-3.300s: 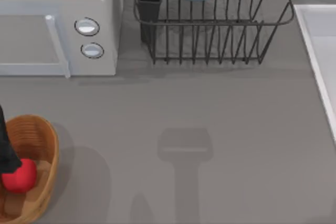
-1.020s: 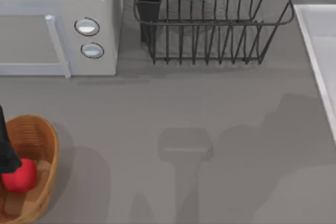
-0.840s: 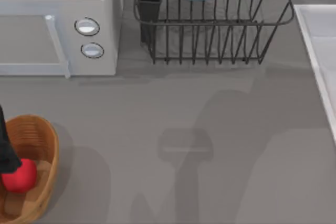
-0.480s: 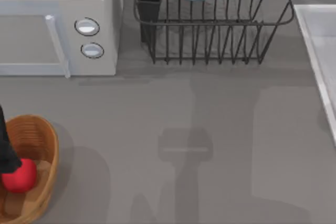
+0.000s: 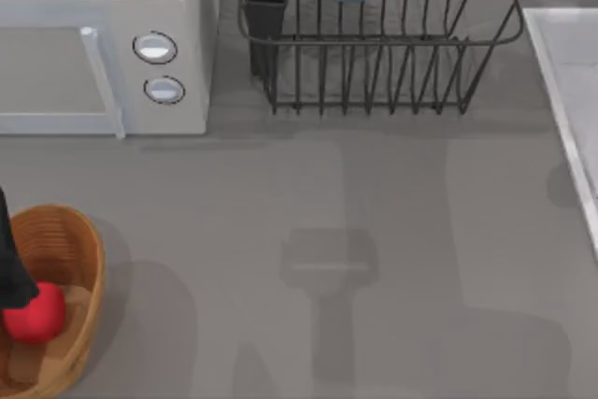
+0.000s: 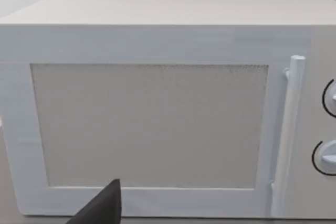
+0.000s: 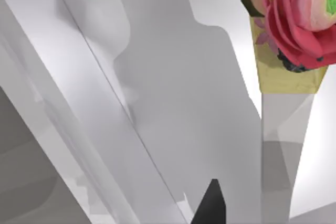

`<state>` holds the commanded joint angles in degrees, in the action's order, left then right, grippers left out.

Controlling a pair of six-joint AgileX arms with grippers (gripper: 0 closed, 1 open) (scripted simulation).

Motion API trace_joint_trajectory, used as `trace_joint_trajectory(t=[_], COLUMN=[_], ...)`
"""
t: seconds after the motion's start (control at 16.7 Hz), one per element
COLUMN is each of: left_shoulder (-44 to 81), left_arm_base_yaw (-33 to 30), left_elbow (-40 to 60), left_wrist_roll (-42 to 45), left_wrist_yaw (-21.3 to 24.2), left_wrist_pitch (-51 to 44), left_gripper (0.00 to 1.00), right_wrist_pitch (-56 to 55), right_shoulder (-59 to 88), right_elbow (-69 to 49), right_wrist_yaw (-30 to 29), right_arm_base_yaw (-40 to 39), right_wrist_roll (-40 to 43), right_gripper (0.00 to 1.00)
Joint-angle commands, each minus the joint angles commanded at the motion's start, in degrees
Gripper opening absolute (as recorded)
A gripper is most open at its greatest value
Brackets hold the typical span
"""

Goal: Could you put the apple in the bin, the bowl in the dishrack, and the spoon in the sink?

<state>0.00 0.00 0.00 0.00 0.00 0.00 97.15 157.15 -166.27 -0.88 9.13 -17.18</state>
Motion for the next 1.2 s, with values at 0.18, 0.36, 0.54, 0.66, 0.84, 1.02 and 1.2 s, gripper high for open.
trace_joint_trajectory(t=[0.18, 0.36, 0.54, 0.66, 0.84, 1.02, 1.2], left_shoulder=[0.00, 0.00, 0.00, 0.00, 0.00, 0.00, 0.00], left_arm_base_yaw=[0.00, 0.00, 0.00, 0.00, 0.00, 0.00, 0.00], left_elbow=[0.00, 0.00, 0.00, 0.00, 0.00, 0.00, 0.00], left_wrist_roll=[0.00, 0.00, 0.00, 0.00, 0.00, 0.00, 0.00], left_wrist_yaw=[0.00, 0.00, 0.00, 0.00, 0.00, 0.00, 0.00], left_wrist_pitch=[0.00, 0.00, 0.00, 0.00, 0.00, 0.00, 0.00], left_gripper=[1.00, 1.00, 1.00, 1.00, 1.00, 1.00, 1.00], right_wrist_pitch=[0.00, -0.94, -5.34, -9.21, -14.75, -17.52, -17.53], right_shoulder=[0.00, -0.47, -2.66, -4.36, -6.66, -7.81, -7.82], right_elbow=[0.00, 1.08, 7.02, 13.76, 22.37, 25.56, 25.57], right_wrist_yaw=[0.00, 0.13, 0.26, 0.31, 0.21, 0.10, 0.10], right_arm_base_yaw=[0.00, 0.33, 0.14, -0.01, -0.12, -0.16, -0.16], right_wrist_roll=[0.00, -0.10, -0.02, 0.01, -0.05, -0.09, -0.09], right_gripper=[0.00, 0.00, 0.00, 0.00, 0.00, 0.00, 0.00])
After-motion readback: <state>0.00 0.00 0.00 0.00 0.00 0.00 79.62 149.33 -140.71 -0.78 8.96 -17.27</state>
